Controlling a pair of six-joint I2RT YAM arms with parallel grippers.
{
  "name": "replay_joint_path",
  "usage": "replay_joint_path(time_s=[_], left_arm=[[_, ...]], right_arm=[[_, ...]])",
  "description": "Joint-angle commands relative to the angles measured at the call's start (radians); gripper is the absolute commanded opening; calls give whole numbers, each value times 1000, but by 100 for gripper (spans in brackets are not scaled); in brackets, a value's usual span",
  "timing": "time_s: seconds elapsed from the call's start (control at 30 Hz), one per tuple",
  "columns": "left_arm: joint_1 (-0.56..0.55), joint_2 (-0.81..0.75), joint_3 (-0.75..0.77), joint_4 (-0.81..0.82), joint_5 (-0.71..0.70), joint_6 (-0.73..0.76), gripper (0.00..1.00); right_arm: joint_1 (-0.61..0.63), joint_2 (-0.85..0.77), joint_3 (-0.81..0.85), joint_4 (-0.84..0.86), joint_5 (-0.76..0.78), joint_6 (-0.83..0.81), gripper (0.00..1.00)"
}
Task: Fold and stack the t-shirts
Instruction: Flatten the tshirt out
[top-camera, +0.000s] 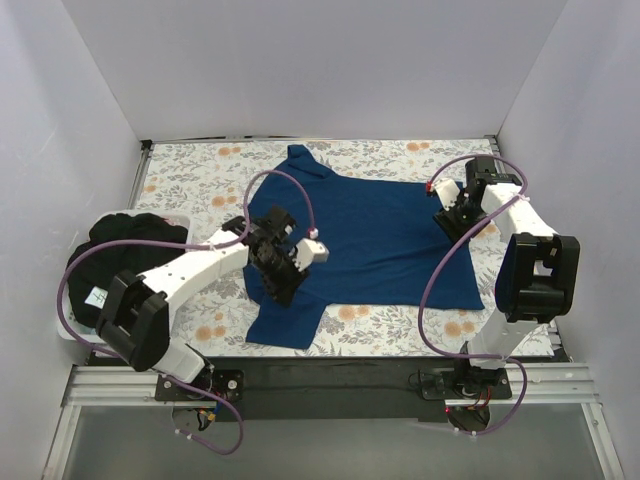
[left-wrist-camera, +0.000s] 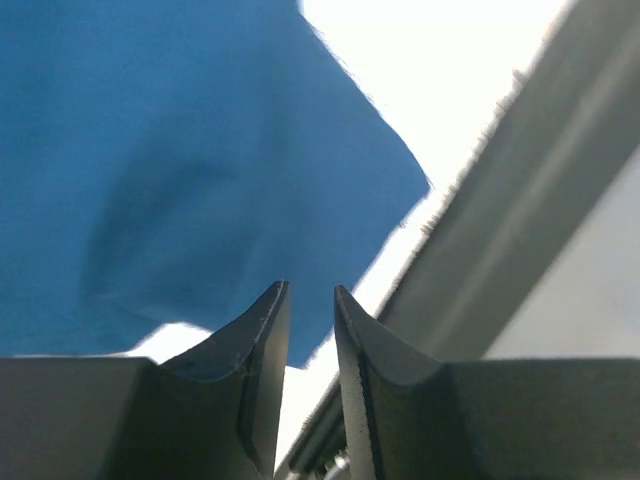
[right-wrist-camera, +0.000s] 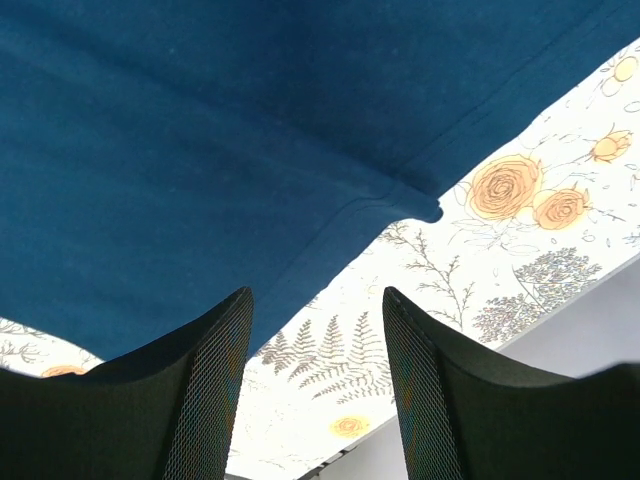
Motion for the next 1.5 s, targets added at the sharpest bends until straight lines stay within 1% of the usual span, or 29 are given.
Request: replay_joint_path(time_s=[0.0, 0.07, 0.2, 0.3, 0.43, 0.47, 0.5, 0.53, 0.6, 0.63, 0.67, 0.7, 0.73, 0.77, 0.87, 0.93, 0.97, 1.0, 1.07, 1.1, 1.13, 1.17, 1.2, 1.23, 1.37, 1.47], left_arm=[[-65, -46, -58, -54, -53, 25, 23], [-108, -36, -93, -31, -118, 15, 22], [-205, 10, -130, -10, -200, -15, 21], [-243, 71, -148, 19, -229, -54, 21], [-300, 151, -147, 21, -232, -87, 19], [-314, 178, -142, 15, -220, -90, 18], [-350, 188, -136, 9, -203, -88, 18], [-369, 200, -123, -12, -150, -84, 18], [-420, 215, -57, -22, -128, -84, 16], [-427, 221, -28, -31, -102, -82, 16], [-434, 232, 3, -36, -41, -91, 15], [-447, 272, 75, -46, -1, -96, 15], [-454, 287, 104, -69, 39, -98, 15], [-458, 301, 135, -69, 117, -102, 15], [-461, 289, 206, -27, 191, -127, 15], [-454, 239, 233, 2, 199, -145, 14], [-443, 220, 232, 6, 188, -147, 14], [-414, 200, 226, 1, 136, -142, 15], [-385, 145, 166, -28, 63, -105, 18], [-366, 123, 133, -28, -43, -78, 19], [-363, 102, 99, -11, -89, -67, 20], [-362, 59, 27, -1, -141, -61, 23], [-362, 48, -1, 12, -180, -55, 24], [-362, 39, -26, 24, -249, -52, 25], [-362, 50, -116, 65, -359, -22, 25], [-360, 114, -132, 69, -357, -24, 25]], right_arm=[[4, -11, 1, -46, -32, 18, 61], [4, -8, 1, -53, -29, 19, 61], [4, -5, 4, -56, -20, 18, 61], [4, 0, 10, -57, -20, 18, 61], [2, 6, 17, -60, -17, 18, 61], [2, 6, 17, -60, -15, 18, 61], [2, 6, 17, -60, -12, 16, 61], [2, 6, 19, -60, -12, 16, 61], [2, 8, 19, -60, -13, 16, 61], [2, 11, 21, -60, -13, 16, 61], [2, 12, 21, -60, -16, 18, 61], [2, 14, 22, -62, -16, 18, 61], [2, 14, 22, -63, -18, 18, 61], [2, 12, 22, -63, -18, 19, 61], [2, 9, 19, -63, -17, 18, 61], [2, 5, 16, -65, -12, 15, 61], [2, 2, 14, -68, -12, 13, 61], [2, -3, 13, -68, -12, 10, 61], [2, -15, 4, -68, -13, 4, 61], [2, -15, 4, -68, -16, 4, 61], [2, -15, 4, -68, -18, 4, 61], [2, -15, 5, -66, -21, 4, 61], [2, -14, 7, -69, -26, 7, 61], [2, -14, 10, -71, -26, 8, 61], [2, -17, 5, -71, -24, 13, 61], [1, -17, 5, -71, -18, 13, 61]])
